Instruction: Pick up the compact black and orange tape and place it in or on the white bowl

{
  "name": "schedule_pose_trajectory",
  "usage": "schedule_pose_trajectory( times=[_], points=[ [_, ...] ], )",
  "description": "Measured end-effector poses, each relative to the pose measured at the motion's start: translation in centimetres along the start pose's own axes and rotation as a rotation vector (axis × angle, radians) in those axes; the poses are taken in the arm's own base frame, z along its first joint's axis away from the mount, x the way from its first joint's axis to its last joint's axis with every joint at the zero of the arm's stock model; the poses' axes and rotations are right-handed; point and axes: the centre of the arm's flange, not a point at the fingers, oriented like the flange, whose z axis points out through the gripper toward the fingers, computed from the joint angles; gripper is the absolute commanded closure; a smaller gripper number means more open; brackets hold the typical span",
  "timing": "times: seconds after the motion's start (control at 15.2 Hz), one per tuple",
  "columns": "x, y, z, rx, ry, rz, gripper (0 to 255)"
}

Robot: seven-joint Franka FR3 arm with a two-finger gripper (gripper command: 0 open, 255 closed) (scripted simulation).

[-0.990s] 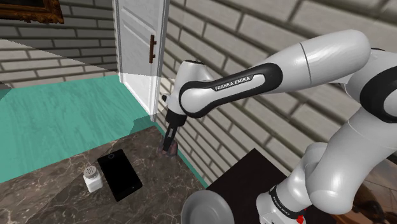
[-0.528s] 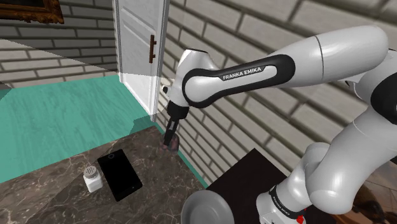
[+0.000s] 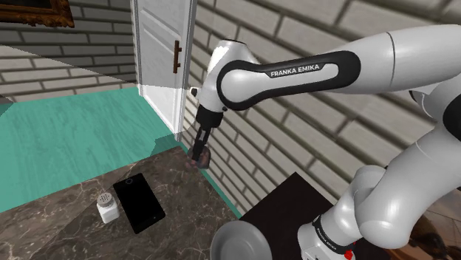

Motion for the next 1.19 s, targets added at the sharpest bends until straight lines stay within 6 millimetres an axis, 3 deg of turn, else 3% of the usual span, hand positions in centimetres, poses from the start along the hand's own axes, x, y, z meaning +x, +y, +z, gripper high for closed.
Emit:
schedule_pose_trajectory(
  times=[0.4,1.19],
  points=[
    [-0.1,-1.2,-2.6,0.0,0.0,0.0,255],
    [-10.2,-12.8,-1.2,0.0,-0.001,-0.001,255]
  ],
)
